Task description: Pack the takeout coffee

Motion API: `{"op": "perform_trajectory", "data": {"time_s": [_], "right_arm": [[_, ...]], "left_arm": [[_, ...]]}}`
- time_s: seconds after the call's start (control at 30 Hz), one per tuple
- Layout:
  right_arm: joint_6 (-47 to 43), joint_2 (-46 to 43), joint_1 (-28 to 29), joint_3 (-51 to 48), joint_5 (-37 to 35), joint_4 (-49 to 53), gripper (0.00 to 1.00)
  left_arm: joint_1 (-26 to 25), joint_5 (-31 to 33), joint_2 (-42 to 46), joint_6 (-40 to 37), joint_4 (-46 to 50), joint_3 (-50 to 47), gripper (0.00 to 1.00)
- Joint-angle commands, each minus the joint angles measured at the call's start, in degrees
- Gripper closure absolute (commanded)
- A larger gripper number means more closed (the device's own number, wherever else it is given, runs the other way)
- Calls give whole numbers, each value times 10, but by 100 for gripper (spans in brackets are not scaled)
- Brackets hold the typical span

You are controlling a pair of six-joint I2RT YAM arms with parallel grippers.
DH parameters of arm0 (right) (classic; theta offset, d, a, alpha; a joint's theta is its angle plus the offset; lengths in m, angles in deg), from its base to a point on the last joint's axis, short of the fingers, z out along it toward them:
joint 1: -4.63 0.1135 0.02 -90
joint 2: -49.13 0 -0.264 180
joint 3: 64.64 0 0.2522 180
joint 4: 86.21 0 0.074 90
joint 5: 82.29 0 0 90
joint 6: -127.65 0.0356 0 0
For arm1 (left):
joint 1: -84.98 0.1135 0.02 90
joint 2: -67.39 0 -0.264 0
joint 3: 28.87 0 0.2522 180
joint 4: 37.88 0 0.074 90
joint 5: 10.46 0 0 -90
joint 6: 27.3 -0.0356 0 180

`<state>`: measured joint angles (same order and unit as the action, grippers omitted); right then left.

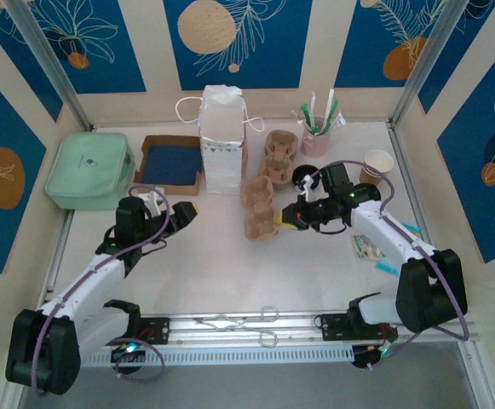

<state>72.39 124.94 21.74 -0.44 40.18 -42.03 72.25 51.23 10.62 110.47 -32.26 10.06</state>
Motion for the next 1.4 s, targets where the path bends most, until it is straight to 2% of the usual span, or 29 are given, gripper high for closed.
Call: {"op": "perform_trajectory", "data": {"time_s": [0.0, 0.13, 0.3, 0.43, 0.5, 0.63, 0.7, 0.77, 0.97, 1.13, 1.37], "right_arm": [[-1, -17, 9, -19, 19, -6, 100], [-8, -14, 11, -27, 0, 4, 100], [-26, 0, 11, -20, -64, 59, 100], [-31, -6, 12, -25, -144, 100, 95], [-28, -7, 14, -22, -203, 125, 86], [-13, -39, 41, -7, -392, 164, 62], [-13, -60, 53, 5, -437, 169, 56], [-15, -70, 70, 30, -474, 179, 53], [-23, -11, 135, 111, -536, 205, 52], [-32, 79, 188, 171, -576, 229, 43], [-37, 182, 215, 223, -578, 233, 42]], "left_arm": [[8, -10, 8, 3, -11, -10, 15], [8, -12, 3, 6, -17, -10, 15], [8, -13, 3, 3, -14, -8, 15], [8, -10, 1, 4, -17, -12, 15], [9, -11, -3, 6, -22, -13, 15], [8, -15, -12, 8, -28, -10, 15], [8, -17, -14, 7, -27, -7, 15], [8, -17, -15, 6, -24, -2, 15], [8, -15, -13, 11, -26, -4, 15], [8, -11, 2, 4, -7, -2, 15], [8, -10, 5, 2, -4, -2, 15]]}}
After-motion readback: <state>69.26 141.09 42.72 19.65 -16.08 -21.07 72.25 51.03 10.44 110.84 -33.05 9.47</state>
